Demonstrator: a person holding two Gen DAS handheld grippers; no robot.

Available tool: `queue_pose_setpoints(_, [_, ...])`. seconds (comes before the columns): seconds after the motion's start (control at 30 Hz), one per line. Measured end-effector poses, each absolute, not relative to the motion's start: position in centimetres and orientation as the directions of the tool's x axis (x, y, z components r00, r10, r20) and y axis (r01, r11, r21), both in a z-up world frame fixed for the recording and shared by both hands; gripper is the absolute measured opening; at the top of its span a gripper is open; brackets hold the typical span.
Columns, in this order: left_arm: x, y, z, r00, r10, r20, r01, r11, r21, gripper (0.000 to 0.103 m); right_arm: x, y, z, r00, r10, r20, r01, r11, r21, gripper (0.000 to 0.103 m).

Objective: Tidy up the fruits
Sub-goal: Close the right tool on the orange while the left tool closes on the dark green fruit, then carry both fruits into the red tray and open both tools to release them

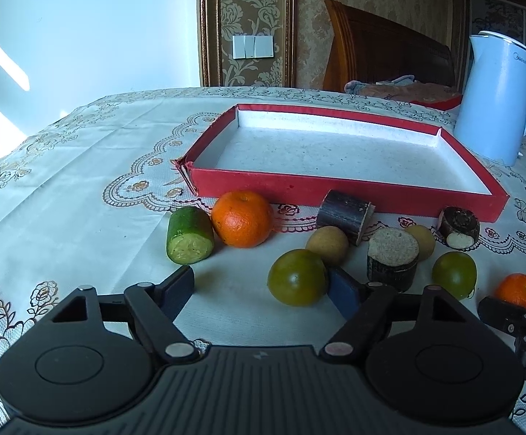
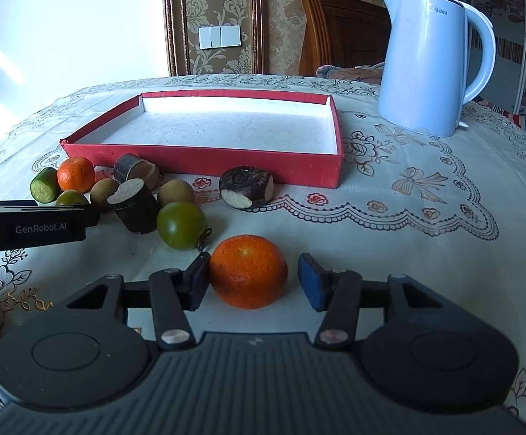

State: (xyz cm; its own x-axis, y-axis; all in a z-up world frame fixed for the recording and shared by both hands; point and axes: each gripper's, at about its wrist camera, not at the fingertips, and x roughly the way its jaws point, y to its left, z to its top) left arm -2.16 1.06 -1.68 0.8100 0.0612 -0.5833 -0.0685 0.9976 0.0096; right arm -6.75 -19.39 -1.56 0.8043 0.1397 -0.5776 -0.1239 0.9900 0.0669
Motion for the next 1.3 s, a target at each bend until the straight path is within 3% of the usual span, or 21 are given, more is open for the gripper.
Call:
queue_pose_setpoints(0.2, [-2.25, 1.38, -1.63, 0.815, 0.049, -0.577, -0.069, 0.998, -0.013, 0.061, -6.76, -19.40, -1.54, 0.804, 0.143, -0.577, -0.124, 0.990, 0.072, 0.051])
queue_pose_setpoints(0.37, [-2.27, 1.53, -1.59, 0.818, 0.041, -0.573, -0.067, 0.997, -0.024, 0.058, -6.76, -19.42, -1.51, 0.805, 0.147, -0.575, -0.123, 0.989, 0.080, 0.051])
queue_pose_setpoints(0.47, [-2.34, 1.61, -1.59, 0.822, 0.035, -0.568, -0.064, 0.997, -0.032, 0.054, -6.83, -19.48, -1.48, 0.808, 0.145, -0.571, -0.120, 0.989, 0.083, 0.041])
queue_pose_setpoints(0.7, [-2.60, 1.37, -1.49, 0.829, 0.043, -0.558, -0.066, 0.998, -0.022, 0.043, -6.88, -19.68, -1.48, 0.811, 0.152, -0.565, -0.118, 0.988, 0.097, 0.040])
queue_pose_setpoints(1.0, [-2.82, 1.21, -1.41, 0.834, 0.052, -0.550, -0.067, 0.998, -0.008, 0.035, -7.02, -19.75, -1.36, 0.818, 0.151, -0.555, -0.112, 0.988, 0.104, 0.040])
queue_pose_setpoints(1.3, [-2.87, 1.30, -1.38, 0.837, 0.060, -0.545, -0.077, 0.997, -0.007, 0.034, -7.21, -19.68, -1.12, 0.826, 0.146, -0.544, -0.112, 0.989, 0.096, 0.040])
